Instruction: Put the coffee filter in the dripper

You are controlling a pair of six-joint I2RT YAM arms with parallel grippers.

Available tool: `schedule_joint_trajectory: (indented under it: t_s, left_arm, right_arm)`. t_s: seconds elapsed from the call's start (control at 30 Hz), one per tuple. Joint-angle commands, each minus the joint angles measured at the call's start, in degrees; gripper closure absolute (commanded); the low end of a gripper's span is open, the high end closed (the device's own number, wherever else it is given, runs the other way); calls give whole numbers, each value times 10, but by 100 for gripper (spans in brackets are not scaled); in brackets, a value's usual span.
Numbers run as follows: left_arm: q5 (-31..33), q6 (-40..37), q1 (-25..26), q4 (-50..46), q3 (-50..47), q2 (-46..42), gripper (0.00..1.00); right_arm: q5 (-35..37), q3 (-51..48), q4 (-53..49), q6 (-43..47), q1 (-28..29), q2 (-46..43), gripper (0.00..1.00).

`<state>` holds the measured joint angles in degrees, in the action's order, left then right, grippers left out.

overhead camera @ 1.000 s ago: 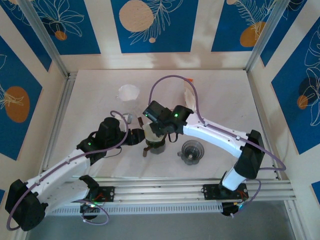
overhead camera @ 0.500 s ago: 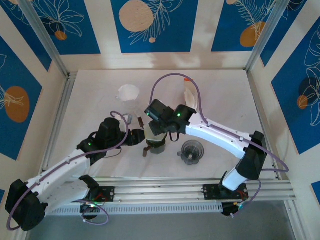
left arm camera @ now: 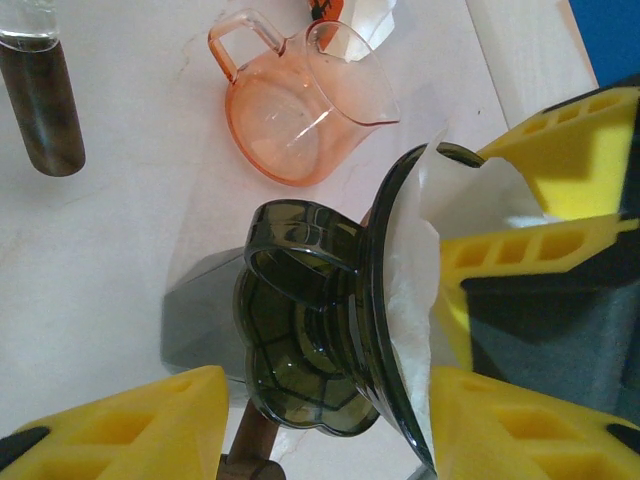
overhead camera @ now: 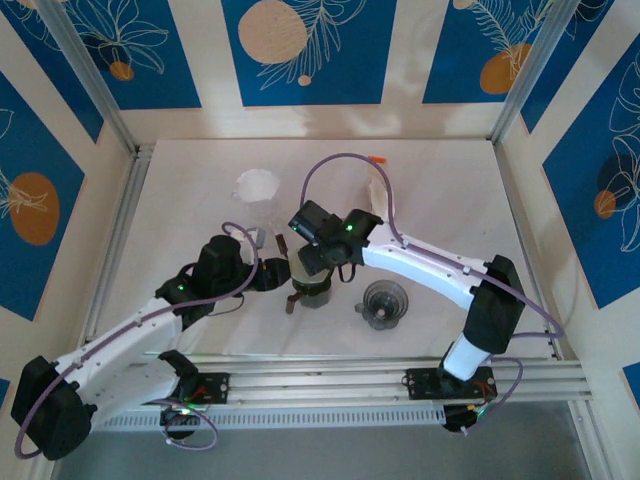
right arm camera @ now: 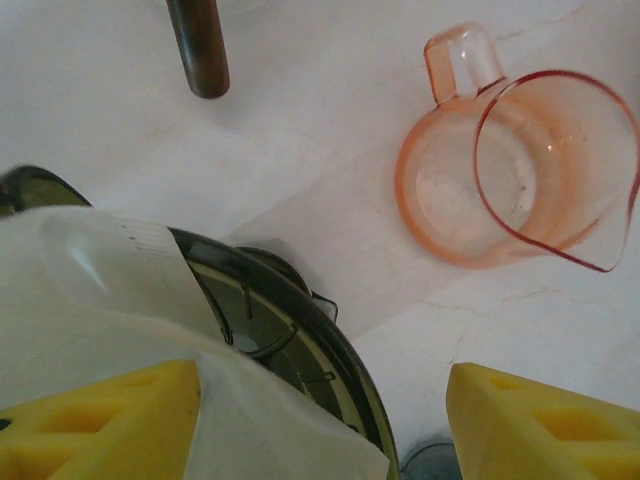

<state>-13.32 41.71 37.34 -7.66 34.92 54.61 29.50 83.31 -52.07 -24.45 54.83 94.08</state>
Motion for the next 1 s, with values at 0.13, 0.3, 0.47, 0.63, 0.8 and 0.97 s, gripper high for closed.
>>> schedule_joint_trajectory:
  t_s: [0.13,0.3,0.47,0.63,0.8,0.97]
  left_arm:
    - [-6,1,-6,9,-4,4,45]
    - [-6,2,-7,8,-4,3,45]
    - [-6,3,-7,8,-4,-2,40]
    - [10,8,-7,11,-6,-30,27]
    - [19,8,-7,26,-11,-38,14]
    - [21,8,-7,29,-9,-12,13]
  right_arm:
    - [-40,-1,1,3,-7,35,33]
    - [-49,-4,1,-2,-12,46,33]
    - [-50,-4,0,-4,-12,50,34]
    - [-43,-5,-3,-9,-12,55,34]
    - [-38,-6,-2,-12,-11,58,34]
    - [-39,-3,0,-12,-11,58,34]
